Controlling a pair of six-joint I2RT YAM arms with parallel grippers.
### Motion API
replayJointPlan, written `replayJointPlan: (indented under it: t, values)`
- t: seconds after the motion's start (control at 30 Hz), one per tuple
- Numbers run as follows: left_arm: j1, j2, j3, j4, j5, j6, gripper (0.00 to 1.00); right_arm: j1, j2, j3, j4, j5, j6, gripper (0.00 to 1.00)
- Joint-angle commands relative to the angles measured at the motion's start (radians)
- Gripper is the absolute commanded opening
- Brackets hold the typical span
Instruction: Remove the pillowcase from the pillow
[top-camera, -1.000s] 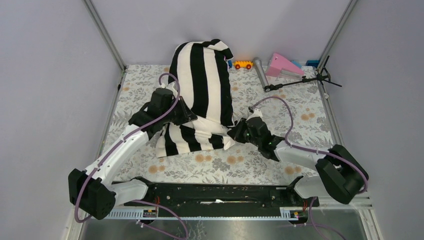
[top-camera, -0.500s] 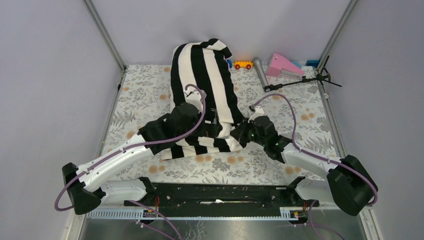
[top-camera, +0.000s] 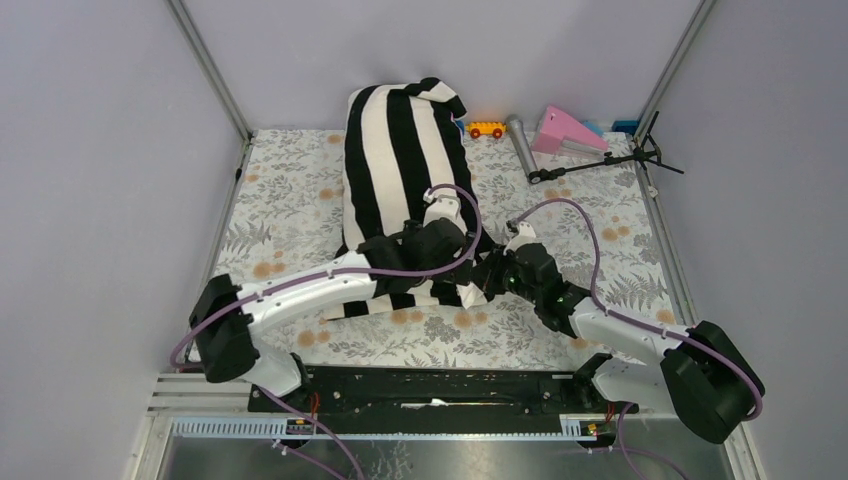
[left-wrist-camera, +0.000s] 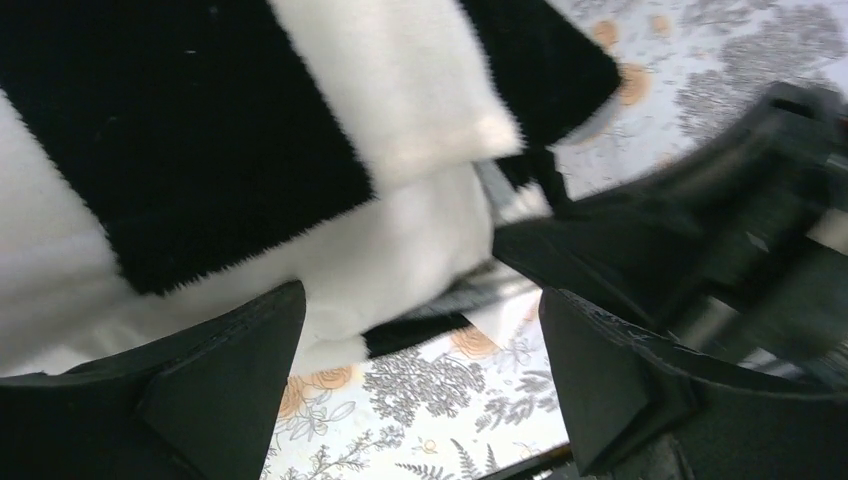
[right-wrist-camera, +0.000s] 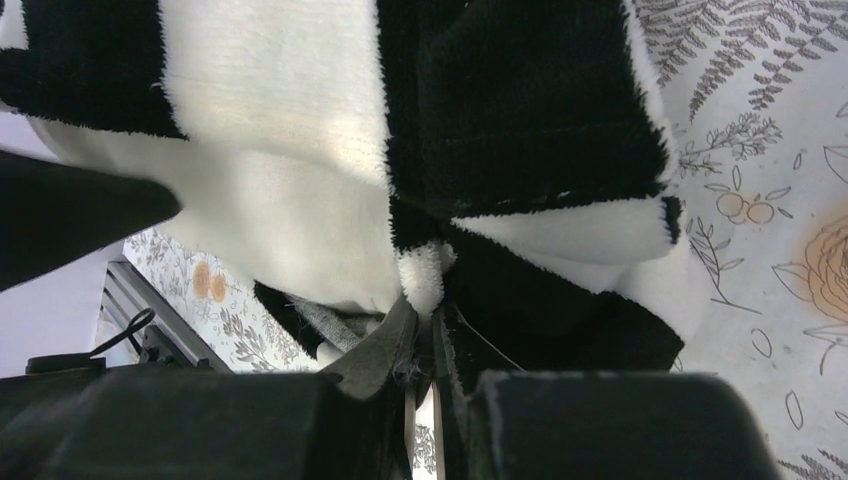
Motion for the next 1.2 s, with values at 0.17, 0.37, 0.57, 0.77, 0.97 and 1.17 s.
replayJointPlan:
  t: [0.17, 0.37, 0.57, 0.77, 0.97, 1.17]
  values:
    - [0.146, 0.141, -0.027, 0.075, 0.011, -0.054, 0.99, -0.004, -0.064, -0.056, -0.008, 0.029, 0.022, 0.04]
    - [0.237, 0.232, -0.079, 0.163, 0.027, -0.058, 0.79, -0.004, -0.042, -0.075, -0.024, 0.037, 0.048, 0.06]
    - [0.284, 0.138, -0.124, 0.21, 0.005, -0.031, 0.0, -0.004, -0.007, -0.093, -0.143, 0.145, 0.1, 0.17]
    - [0.325, 0.01, -0.094, 0.177, 0.071, 0.006, 0.0, -0.004, 0.014, -0.115, -0.152, 0.195, 0.13, 0.24]
    - [0.379, -0.115, -0.016, 0.123, 0.3, 0.018, 0.0, -0.005, 0.053, -0.073, -0.152, 0.192, 0.105, 0.24]
    - [0.379, -0.185, 0.037, 0.055, 0.424, 0.025, 0.0, -0.015, 0.075, -0.012, -0.117, 0.103, 0.035, 0.28]
